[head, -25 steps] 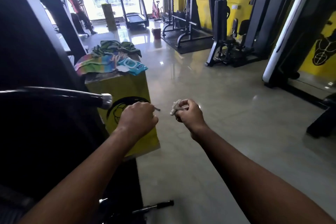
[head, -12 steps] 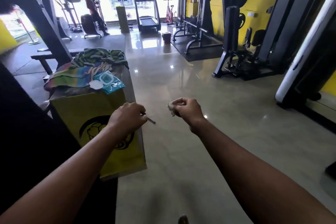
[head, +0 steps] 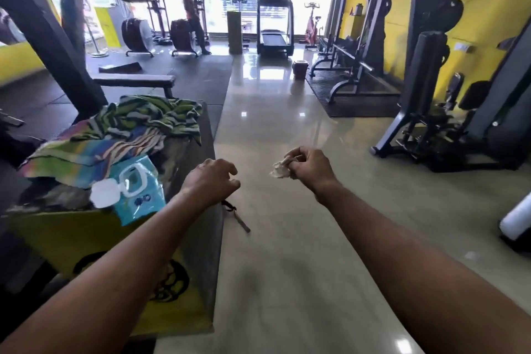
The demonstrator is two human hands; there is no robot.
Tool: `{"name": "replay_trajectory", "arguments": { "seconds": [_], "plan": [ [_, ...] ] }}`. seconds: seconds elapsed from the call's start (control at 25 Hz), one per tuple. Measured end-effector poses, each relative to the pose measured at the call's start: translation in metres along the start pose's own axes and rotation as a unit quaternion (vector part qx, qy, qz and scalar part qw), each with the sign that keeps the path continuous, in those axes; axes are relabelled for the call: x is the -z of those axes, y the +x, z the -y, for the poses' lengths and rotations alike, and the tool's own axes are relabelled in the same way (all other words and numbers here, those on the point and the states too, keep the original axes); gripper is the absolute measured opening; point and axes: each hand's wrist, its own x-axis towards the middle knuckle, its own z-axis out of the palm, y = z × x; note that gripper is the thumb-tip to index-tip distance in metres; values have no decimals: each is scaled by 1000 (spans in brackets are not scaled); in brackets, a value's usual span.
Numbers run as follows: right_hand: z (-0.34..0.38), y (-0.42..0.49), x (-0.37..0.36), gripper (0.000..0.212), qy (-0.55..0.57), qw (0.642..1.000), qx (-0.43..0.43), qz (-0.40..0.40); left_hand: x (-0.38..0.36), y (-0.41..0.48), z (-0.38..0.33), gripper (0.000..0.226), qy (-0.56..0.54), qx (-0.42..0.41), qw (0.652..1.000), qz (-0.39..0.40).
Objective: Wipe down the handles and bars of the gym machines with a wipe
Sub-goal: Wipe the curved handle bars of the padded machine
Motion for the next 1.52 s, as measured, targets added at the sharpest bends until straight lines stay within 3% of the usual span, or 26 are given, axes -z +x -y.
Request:
{"name": "replay_trajectory", "arguments": {
  "seconds": [0.24, 0.44, 0.6, 0.76, 0.88, 1.12, 1.32, 1.44, 1.52],
  "plan": [
    [-39, 220, -14, 12, -13, 996, 56, 62, -40, 189, 9, 28, -10, 78, 997, 0],
    [-26, 397, -43, 14, 54, 987, 51, 143, -33, 334, 17, 24, 11, 159, 987, -8],
    [-15, 516, -99, 16, 148, 965, 0, 215, -34, 441, 45, 25, 22, 210, 977, -39],
    [-17, 626, -173, 11, 150, 949, 15, 279, -46, 532, 94, 28, 32, 270, 960, -61],
    [0, 719, -235, 23, 134, 933, 43, 332, -41, 608, 139, 27, 34, 327, 941, -83],
    [55, 859, -346, 8, 146, 892, 67, 424, -15, 736, 206, 25, 52, 415, 902, -109],
    [87, 966, -464, 9, 135, 846, 99, 507, -14, 829, 277, 24, 76, 506, 841, -176],
    [115, 1029, -524, 22, 131, 827, 140, 528, 0, 894, 306, 23, 107, 533, 810, -222],
    [146, 1072, -556, 20, 129, 810, 163, 548, 20, 944, 320, 23, 142, 544, 785, -260]
  ]
}}
